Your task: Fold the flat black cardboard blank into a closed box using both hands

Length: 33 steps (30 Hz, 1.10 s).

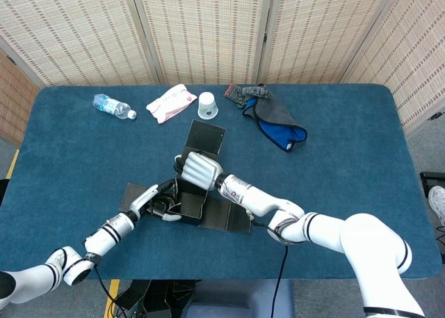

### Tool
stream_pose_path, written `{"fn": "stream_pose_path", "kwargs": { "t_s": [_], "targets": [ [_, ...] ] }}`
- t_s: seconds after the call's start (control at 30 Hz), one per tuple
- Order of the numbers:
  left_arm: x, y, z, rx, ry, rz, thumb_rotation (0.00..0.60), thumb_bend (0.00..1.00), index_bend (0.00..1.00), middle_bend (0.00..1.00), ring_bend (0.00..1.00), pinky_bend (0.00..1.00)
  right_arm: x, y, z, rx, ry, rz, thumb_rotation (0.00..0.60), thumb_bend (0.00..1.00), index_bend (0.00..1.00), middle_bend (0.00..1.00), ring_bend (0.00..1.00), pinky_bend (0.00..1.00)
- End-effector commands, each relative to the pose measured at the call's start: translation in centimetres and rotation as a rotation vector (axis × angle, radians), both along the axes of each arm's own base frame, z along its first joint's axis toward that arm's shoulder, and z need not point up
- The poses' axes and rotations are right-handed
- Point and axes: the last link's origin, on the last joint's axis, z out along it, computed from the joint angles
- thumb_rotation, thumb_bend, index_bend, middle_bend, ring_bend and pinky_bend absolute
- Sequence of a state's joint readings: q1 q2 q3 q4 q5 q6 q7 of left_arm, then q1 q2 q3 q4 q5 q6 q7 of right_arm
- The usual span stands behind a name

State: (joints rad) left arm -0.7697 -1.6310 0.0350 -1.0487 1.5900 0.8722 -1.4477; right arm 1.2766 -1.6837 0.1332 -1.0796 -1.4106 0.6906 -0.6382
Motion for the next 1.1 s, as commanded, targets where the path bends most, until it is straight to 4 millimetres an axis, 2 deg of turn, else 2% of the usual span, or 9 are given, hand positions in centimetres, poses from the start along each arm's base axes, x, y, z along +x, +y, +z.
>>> {"fn": "stream_pose_path", "kwargs": {
  "t_s": [0.03, 0.23, 0.43, 0.6, 0.8, 0.87, 0.97, 1.1],
  "targets": [
    [-0.1, 0.0, 0.0, -0.001, -0.003, 0.002, 0.6, 0.09, 0.24, 0.2, 0.51, 0.72, 0.0, 0.0, 0.0, 0.0, 0.0, -0.004, 0.6, 0.2, 0.26, 0.3, 0.78, 0.93],
    [-0.4, -0.1, 0.1, -0.007, -0.023, 0.019, 0.6, 0.09, 0.29, 0.26, 0.52, 0.72, 0.0, 0.0, 0.3, 0.003, -0.028, -0.031, 0.6, 0.2, 0.17, 0.27, 0.77, 0.93],
    [-1.1, -0.2, 0.5, -0.005, -0.037, 0.039, 0.6, 0.09, 0.29, 0.27, 0.53, 0.72, -0.2, 0.5, 1.2, 0.05, -0.125, -0.119, 0.6, 0.2, 0.0, 0.17, 0.75, 0.93],
    [-2.0, -0.5, 1.2, 0.0, -0.038, 0.051, 0.6, 0.09, 0.28, 0.27, 0.53, 0.72, -0.8, 1.6, 3.0, 0.136, -0.301, -0.235, 0.6, 0.2, 0.0, 0.08, 0.71, 0.93],
    [-2.9, -0.8, 2.0, 0.0, -0.051, 0.082, 0.6, 0.09, 0.28, 0.27, 0.53, 0.72, -2.4, 2.6, 5.1, 0.198, -0.444, -0.302, 0.6, 0.2, 0.0, 0.08, 0.71, 0.93],
    [-3.0, -0.8, 2.1, -0.001, -0.052, 0.084, 0.6, 0.09, 0.28, 0.27, 0.53, 0.72, -2.7, 2.7, 5.2, 0.206, -0.457, -0.307, 0.6, 0.2, 0.0, 0.08, 0.71, 0.93],
    [-3.3, -1.0, 2.3, 0.003, -0.054, 0.093, 0.6, 0.09, 0.27, 0.27, 0.53, 0.72, -4.3, 3.0, 5.6, 0.214, -0.489, -0.336, 0.6, 0.2, 0.0, 0.08, 0.71, 0.93],
    [-3.7, -1.1, 2.6, 0.005, -0.064, 0.108, 0.6, 0.09, 0.27, 0.27, 0.52, 0.72, -5.5, 3.4, 6.4, 0.223, -0.552, -0.352, 0.6, 0.2, 0.0, 0.08, 0.71, 0.93]
  ]
}}
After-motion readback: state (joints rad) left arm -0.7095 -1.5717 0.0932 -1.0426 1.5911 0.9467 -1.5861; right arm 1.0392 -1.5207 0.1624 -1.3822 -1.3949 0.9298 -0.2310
